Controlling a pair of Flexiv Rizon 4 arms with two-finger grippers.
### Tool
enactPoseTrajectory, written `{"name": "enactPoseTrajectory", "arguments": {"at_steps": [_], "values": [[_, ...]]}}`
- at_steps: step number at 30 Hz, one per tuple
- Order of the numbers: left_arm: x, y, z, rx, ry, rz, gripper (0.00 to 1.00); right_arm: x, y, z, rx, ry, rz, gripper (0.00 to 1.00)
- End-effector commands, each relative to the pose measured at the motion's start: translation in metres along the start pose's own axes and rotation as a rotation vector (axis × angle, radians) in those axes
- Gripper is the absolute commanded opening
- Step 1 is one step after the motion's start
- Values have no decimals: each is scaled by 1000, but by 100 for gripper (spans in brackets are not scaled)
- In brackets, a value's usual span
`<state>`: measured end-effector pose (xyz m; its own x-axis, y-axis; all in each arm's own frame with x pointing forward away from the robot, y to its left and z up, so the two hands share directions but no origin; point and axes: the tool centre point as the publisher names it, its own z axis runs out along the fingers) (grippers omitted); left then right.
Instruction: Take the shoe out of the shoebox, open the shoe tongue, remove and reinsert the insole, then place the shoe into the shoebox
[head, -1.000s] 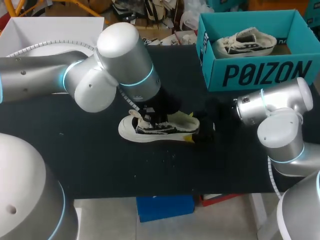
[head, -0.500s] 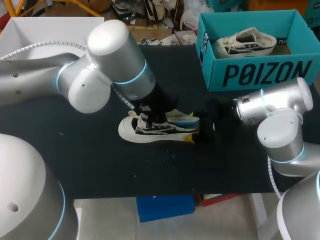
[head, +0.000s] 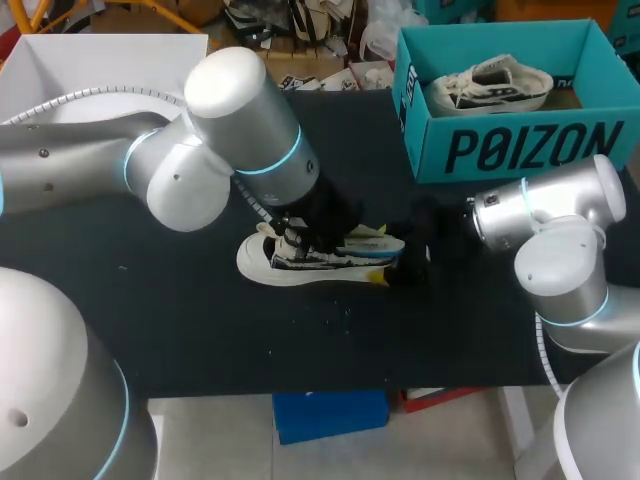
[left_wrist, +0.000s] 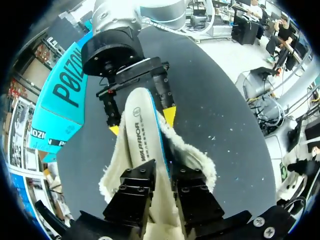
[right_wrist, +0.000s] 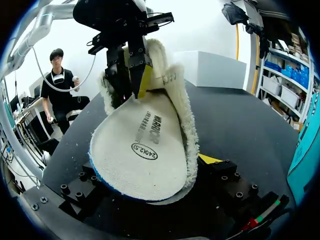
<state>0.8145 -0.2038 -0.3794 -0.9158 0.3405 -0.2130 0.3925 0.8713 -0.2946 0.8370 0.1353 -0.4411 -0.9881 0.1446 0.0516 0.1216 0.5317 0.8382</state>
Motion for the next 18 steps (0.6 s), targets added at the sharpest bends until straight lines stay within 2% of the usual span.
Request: {"name": "enactPoseTrajectory", "arguments": {"at_steps": [1, 6, 18], "values": [[-3, -11, 14, -23, -7, 28, 40, -1, -3, 2, 1, 0, 2, 0], [-2, -16, 16, -72, -40, 43, 46, -1, -3, 2, 1, 0, 2, 0], [-23, -29, 21, -89, -104, 36, 43, -1, -3, 2, 1, 0, 2, 0]]}}
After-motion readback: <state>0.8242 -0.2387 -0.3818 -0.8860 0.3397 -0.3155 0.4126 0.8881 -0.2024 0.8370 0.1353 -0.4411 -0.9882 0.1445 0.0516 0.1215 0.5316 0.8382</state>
